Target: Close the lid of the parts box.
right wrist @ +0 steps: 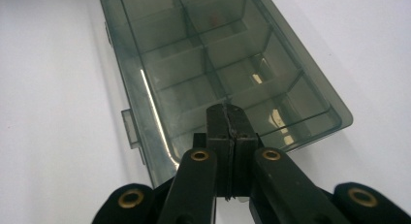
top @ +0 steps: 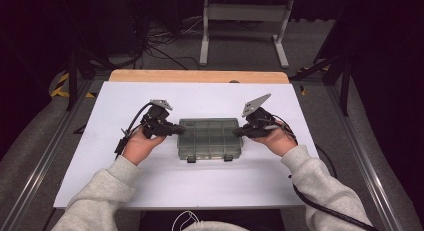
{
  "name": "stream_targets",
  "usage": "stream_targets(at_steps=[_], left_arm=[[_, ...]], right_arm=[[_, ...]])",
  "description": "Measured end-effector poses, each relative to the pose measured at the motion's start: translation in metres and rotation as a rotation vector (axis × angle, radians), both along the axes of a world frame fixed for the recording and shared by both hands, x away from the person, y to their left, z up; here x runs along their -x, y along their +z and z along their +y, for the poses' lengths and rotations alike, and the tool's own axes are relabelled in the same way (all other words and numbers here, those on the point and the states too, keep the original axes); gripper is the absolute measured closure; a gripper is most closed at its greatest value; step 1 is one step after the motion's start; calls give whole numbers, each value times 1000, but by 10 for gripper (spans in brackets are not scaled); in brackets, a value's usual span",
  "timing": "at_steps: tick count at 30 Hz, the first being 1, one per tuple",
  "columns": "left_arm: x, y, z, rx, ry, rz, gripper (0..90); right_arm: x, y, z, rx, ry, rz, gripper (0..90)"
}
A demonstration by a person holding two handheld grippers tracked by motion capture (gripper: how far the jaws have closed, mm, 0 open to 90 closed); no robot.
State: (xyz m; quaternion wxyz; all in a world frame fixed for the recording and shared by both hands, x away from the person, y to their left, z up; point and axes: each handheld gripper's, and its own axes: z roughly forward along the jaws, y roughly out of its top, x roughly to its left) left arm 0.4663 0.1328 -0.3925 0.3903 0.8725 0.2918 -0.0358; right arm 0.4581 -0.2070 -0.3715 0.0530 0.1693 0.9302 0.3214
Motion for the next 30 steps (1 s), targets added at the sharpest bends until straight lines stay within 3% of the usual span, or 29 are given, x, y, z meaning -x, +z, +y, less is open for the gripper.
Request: stream_targets(at_steps=[22, 30], left_arm=[[16, -3, -9, -61, -95, 26, 858], [17, -4, -9, -90, -103, 29, 857]], right_arm=[[17, -6, 8, 53, 45, 38, 900], [20, -9, 9, 80, 58, 52, 900]])
